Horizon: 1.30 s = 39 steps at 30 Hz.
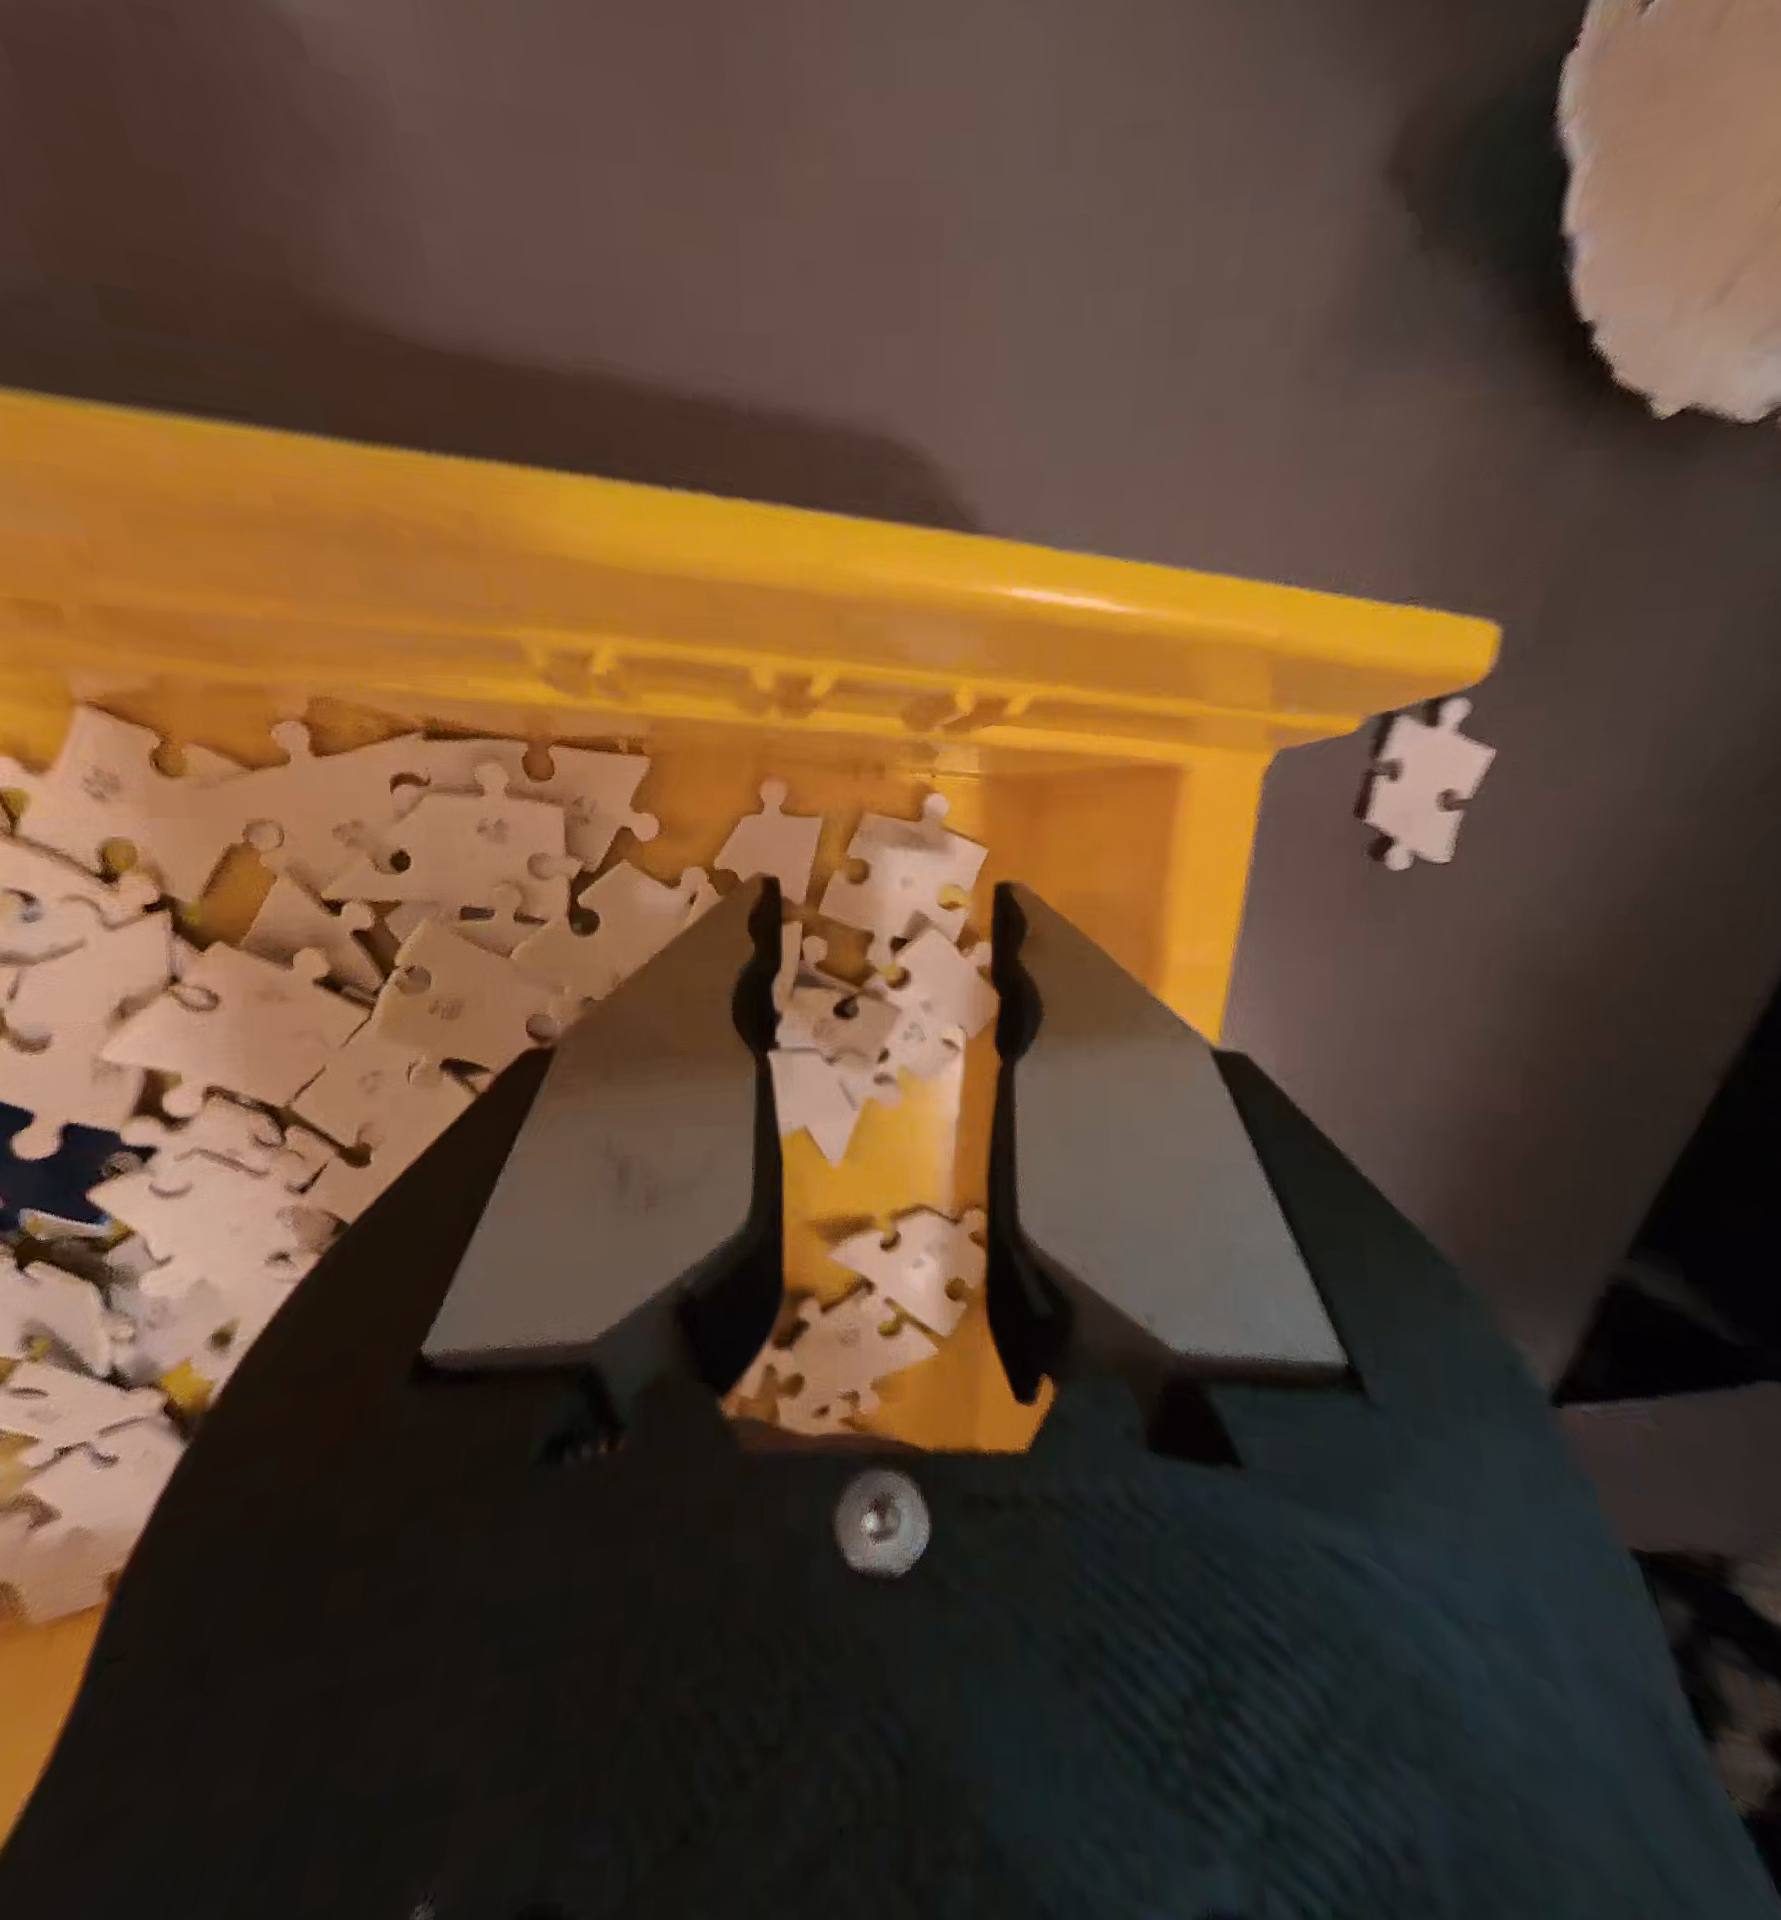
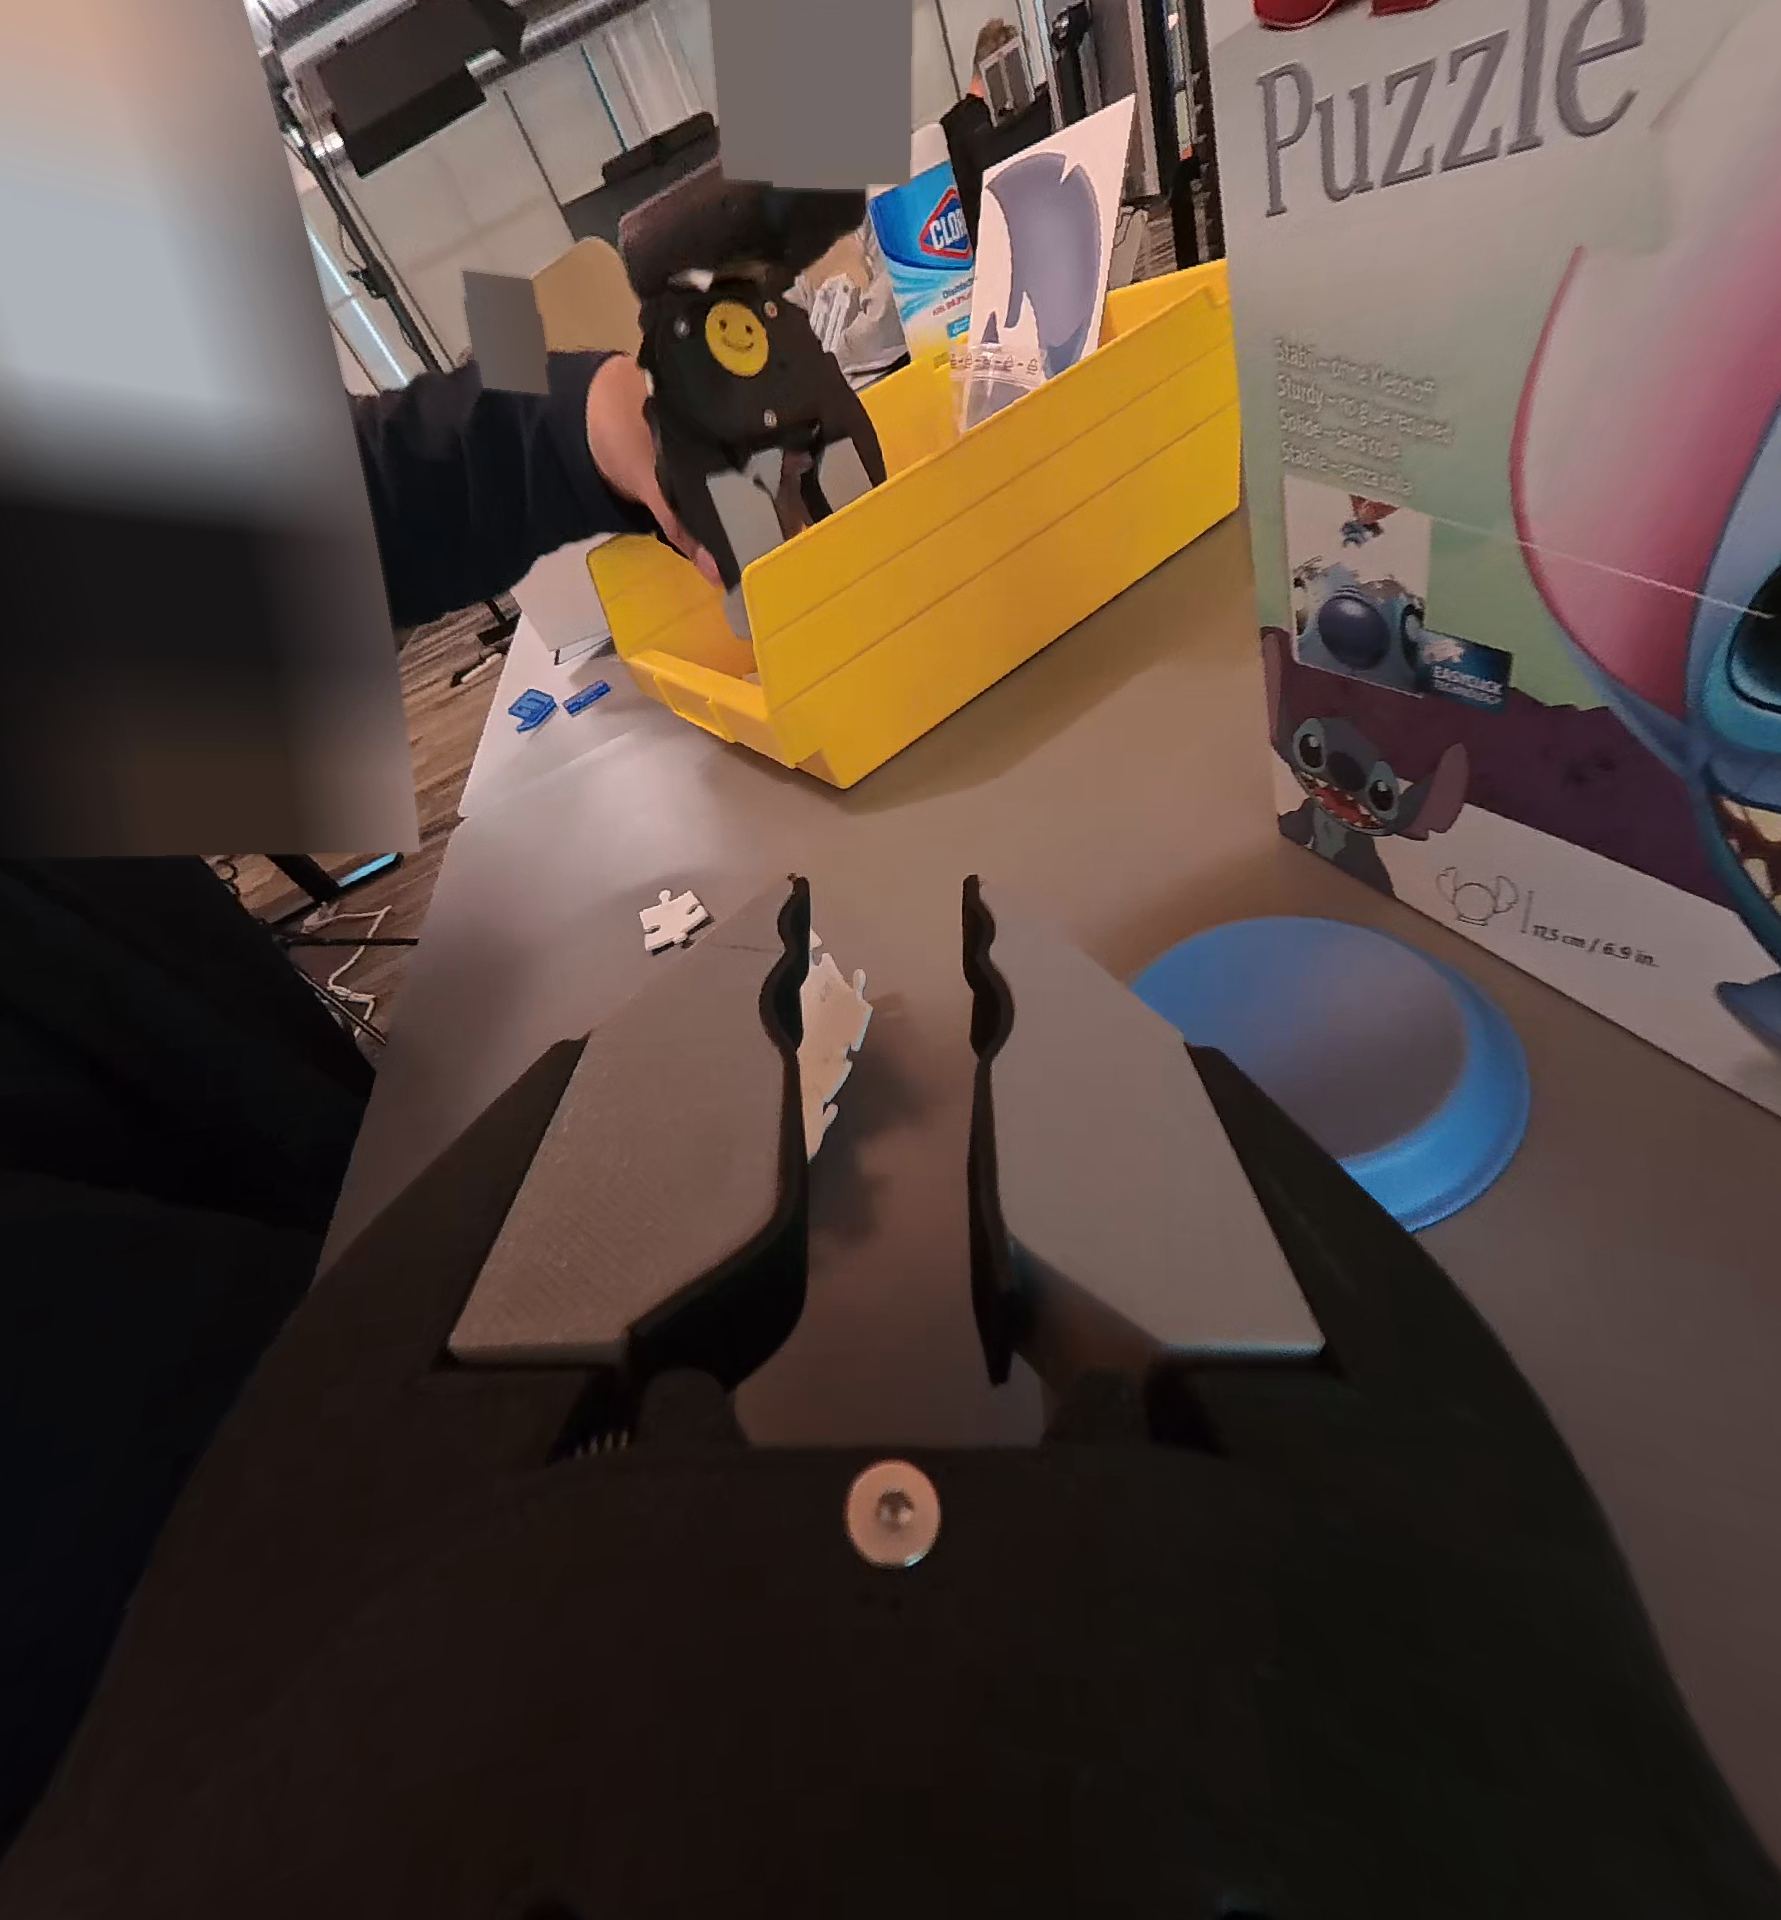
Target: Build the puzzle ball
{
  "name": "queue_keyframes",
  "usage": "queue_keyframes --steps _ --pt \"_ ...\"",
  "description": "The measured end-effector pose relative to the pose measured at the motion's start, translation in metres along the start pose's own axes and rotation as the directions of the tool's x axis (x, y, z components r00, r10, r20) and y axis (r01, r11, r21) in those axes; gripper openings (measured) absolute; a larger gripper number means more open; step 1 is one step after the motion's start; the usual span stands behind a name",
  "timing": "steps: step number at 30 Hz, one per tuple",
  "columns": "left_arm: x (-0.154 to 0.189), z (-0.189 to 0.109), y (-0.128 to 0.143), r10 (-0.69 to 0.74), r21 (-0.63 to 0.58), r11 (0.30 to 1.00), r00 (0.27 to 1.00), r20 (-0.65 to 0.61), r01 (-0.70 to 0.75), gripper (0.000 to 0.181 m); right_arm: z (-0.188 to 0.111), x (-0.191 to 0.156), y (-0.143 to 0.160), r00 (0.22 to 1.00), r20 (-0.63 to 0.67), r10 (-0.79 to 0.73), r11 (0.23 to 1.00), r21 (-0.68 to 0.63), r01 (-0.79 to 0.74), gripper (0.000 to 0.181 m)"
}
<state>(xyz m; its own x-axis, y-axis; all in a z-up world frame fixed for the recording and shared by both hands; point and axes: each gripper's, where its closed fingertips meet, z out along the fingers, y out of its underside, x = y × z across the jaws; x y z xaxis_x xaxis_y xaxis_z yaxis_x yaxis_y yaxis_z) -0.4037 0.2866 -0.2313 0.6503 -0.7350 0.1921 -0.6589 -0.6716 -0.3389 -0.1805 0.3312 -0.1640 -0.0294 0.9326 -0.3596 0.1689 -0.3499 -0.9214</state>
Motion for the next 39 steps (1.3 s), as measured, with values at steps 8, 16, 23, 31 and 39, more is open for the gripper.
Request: queue_keyframes --steps 8,16,23,31,39 --pt "-0.004 0.014 0.004 0.273 -0.095 0.961 0.944 0.185 -0.259 0.041 -0.004 0.001 -0.006 0.996 0.033 0.08 0.995 0.051 -0.082 0.026" --pt "0.001 0.017 0.003 0.227 -0.079 0.973 0.957 0.179 -0.216 0.026 -0.003 0.0 -0.004 0.999 0.015 0.047 0.999 0.017 -0.047 0.025" --pt "-0.004 -0.004 0.003 0.324 -0.135 0.946 0.883 0.338 -0.296 0.026 -0.004 -0.002 -0.004 0.997 0.035 0.062 0.998 -0.012 -0.061 0.029" --pt "0.056 -0.076 -0.061 0.563 -0.107 0.753 0.551 0.616 -0.65 0.026 0.009 -0.022 -0.017 0.998 0.057 0.03 0.994 -0.105 -0.024 0.03" --pt "0.151 -0.065 -0.108 0.741 -0.248 0.473 0.229 0.631 -0.846 0.026 0.04 -0.104 -0.037 0.96 0.261 0.106 0.98 -0.19 -0.056 0.026"
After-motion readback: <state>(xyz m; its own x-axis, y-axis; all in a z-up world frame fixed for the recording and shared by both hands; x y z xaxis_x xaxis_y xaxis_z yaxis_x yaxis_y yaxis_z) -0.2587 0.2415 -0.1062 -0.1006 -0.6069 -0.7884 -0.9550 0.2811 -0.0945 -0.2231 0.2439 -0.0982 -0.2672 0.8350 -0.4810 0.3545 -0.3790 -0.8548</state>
